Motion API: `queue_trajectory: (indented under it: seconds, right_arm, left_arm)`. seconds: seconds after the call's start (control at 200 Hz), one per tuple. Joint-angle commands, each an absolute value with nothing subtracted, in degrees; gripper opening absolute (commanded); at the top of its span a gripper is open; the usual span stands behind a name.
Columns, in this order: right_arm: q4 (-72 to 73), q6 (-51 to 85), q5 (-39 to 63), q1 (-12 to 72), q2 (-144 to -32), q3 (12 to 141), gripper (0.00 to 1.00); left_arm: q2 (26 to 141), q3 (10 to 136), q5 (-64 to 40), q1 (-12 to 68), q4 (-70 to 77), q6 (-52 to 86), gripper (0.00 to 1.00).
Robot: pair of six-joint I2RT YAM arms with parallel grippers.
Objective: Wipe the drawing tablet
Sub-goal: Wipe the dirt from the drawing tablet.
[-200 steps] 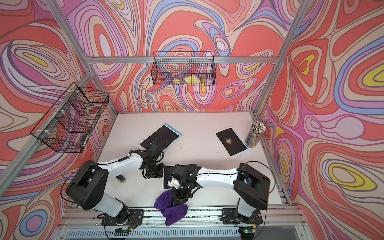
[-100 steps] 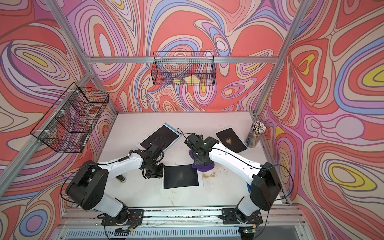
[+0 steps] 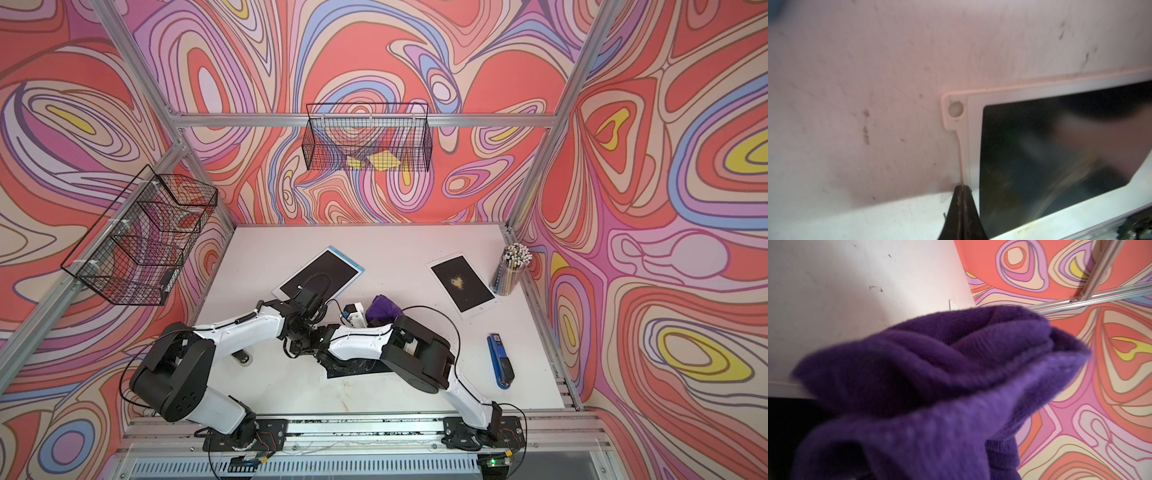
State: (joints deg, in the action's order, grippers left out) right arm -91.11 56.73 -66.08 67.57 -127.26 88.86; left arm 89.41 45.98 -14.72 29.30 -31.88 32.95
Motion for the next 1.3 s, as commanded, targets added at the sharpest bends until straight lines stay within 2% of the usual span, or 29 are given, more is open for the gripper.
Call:
queue_trajectory:
  seconds: [0.0,0.11,0.21,0.255,0.341,0.356,0.366,0.396,0.416,0.456,0.481,0.751,0.836,0.951,1.022,1.047,1.072,1.192,1.297]
  right_arm:
    - [-97.3,61.7,-67.1,70.7,-127.3,89.3,0.0]
    - [-91.7,54.2,-64.0,74.9,-127.9,89.0,0.0]
    - [-83.0,46.2,-56.2,77.4,-126.5,88.2,0.0]
    - [-77.4,42.1,-51.0,77.7,-124.4,86.8,0.12]
    - [-69.4,38.6,-42.9,77.7,-120.1,83.5,0.45]
    - [-68.7,38.5,-41.9,77.7,-119.5,83.1,0.48]
    - [-68.2,38.4,-41.1,77.7,-119.1,82.9,0.56]
    - [-67.7,38.4,-40.1,77.7,-118.5,82.7,0.61]
    - [-67.5,38.2,-39.4,77.8,-118.0,82.6,0.68]
    - [-66.7,37.9,-38.0,78.0,-116.9,82.4,0.72]
    - [-66.1,37.5,-37.3,78.3,-116.0,82.3,0.79]
    - [-55.5,30.6,-18.7,79.4,-97.5,80.9,0.81]
    - [-55.0,30.7,-13.6,74.3,-92.0,79.0,0.81]
    - [-50.5,29.2,-2.4,61.4,-84.3,70.3,0.8]
    - [-49.4,26.8,2.9,57.4,-83.5,67.3,0.81]
    - [-49.7,26.1,3.5,56.9,-83.8,67.1,0.93]
    - [-49.5,25.3,4.8,56.9,-84.2,66.9,0.95]
    - [-44.6,25.8,11.4,56.9,-83.7,64.6,0.98]
    - [-43.9,28.5,11.9,56.8,-84.5,63.9,0.98]
  left_arm:
    - [94.0,42.0,-10.2,29.8,-28.3,32.9,0.0]
    - [94.4,42.4,-10.4,29.8,-28.4,32.7,0.0]
    - [94.5,42.8,-10.4,29.8,-28.6,32.6,0.0]
    - [94.3,43.0,-10.4,29.9,-28.8,32.5,0.0]
    - [94.0,43.0,-10.2,29.8,-28.9,32.6,0.0]
    - [93.9,43.1,-10.2,29.8,-29.0,32.6,0.0]
    - [93.9,43.1,-10.2,29.8,-29.0,32.6,0.0]
    - [93.8,43.2,-10.2,29.8,-29.2,32.5,0.0]
    - [93.7,43.2,-10.2,29.8,-29.3,32.5,0.0]
    - [93.6,43.2,-10.2,29.8,-29.3,32.5,0.0]
    - [93.5,43.2,-10.1,29.7,-29.4,32.5,0.0]
    - [93.5,43.9,-10.1,29.8,-29.6,32.3,0.0]
    - [93.4,44.0,-10.3,29.8,-29.6,32.3,0.0]
    - [93.4,44.1,-10.4,29.7,-29.7,32.2,0.0]
    - [93.3,44.1,-10.4,29.7,-29.8,32.2,0.0]
    - [93.3,44.2,-10.3,29.7,-29.8,32.2,0.0]
    - [93.3,44.2,-10.2,29.8,-29.9,32.2,0.0]
    - [93.3,44.6,-10.3,29.8,-30.2,32.1,0.0]
    - [93.3,44.6,-10.3,29.7,-30.1,32.2,0.0]
